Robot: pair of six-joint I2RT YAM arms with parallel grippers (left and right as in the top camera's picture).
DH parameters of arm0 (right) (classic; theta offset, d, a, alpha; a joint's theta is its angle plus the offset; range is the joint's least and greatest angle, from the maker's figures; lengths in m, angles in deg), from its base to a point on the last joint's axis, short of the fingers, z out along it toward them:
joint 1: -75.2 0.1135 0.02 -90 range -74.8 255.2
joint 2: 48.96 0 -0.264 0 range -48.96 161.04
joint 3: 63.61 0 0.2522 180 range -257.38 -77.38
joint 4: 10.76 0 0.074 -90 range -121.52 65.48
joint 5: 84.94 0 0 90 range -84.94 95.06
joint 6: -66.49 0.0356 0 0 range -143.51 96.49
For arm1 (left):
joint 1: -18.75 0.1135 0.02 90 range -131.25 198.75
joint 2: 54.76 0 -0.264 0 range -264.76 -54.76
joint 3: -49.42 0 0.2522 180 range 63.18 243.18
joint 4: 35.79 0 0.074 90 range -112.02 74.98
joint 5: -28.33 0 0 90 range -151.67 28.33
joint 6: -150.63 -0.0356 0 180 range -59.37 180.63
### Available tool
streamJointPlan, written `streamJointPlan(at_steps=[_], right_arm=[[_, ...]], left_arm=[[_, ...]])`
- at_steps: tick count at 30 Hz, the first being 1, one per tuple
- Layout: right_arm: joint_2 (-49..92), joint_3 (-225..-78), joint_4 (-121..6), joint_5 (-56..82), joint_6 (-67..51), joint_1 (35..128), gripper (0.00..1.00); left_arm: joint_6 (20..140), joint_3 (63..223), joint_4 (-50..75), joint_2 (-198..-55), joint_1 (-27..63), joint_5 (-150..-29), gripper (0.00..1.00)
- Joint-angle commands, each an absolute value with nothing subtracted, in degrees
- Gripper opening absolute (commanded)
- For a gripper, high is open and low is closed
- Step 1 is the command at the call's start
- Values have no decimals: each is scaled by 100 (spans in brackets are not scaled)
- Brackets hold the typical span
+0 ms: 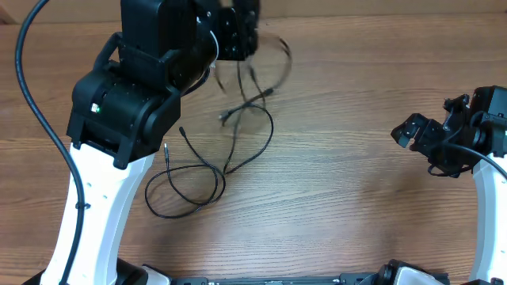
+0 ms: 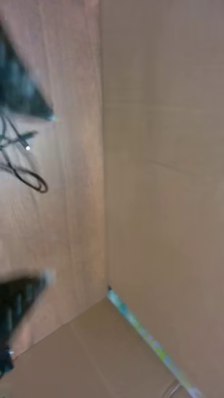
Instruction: Untangle cables
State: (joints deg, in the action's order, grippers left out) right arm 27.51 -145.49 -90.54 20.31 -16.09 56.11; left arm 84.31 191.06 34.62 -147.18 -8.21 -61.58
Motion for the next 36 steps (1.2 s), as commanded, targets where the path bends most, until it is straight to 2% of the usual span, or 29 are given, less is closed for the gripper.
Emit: streamJointPlan(at_steps=[1,6,13,17,21,27,30,36], right_arm=[[2757,-14514,-9039,2079,-1657,5600,100],[2757,-14514,-9041,2083,-1655,5600,100],[2757,-14514,-9013,2345,-1653,5602,100],[2757,-14514,-8930,2907,-1655,5602,100],[2757,-14514,-8930,2938,-1655,5602,100],[2757,-14514,-9021,2911,-1663,5602,100],[2757,-14514,-9078,2887,-1851,5602,100],[2757,-14514,-9078,2892,-1849,5602,100]], left_arm=[[8377,19160,3704,-14727,-799,-6297,100],[8396,19160,4198,-14727,-799,-6059,100],[9131,19154,5879,-14729,-762,-4641,100],[9319,18929,6699,-14729,-388,-4612,100],[8877,18352,6738,-14729,43,-4916,100],[8276,17578,6458,-14727,228,-5264,100],[7596,17512,6445,-14666,307,-6129,99],[6816,17276,6439,-13953,1295,-6687,100]])
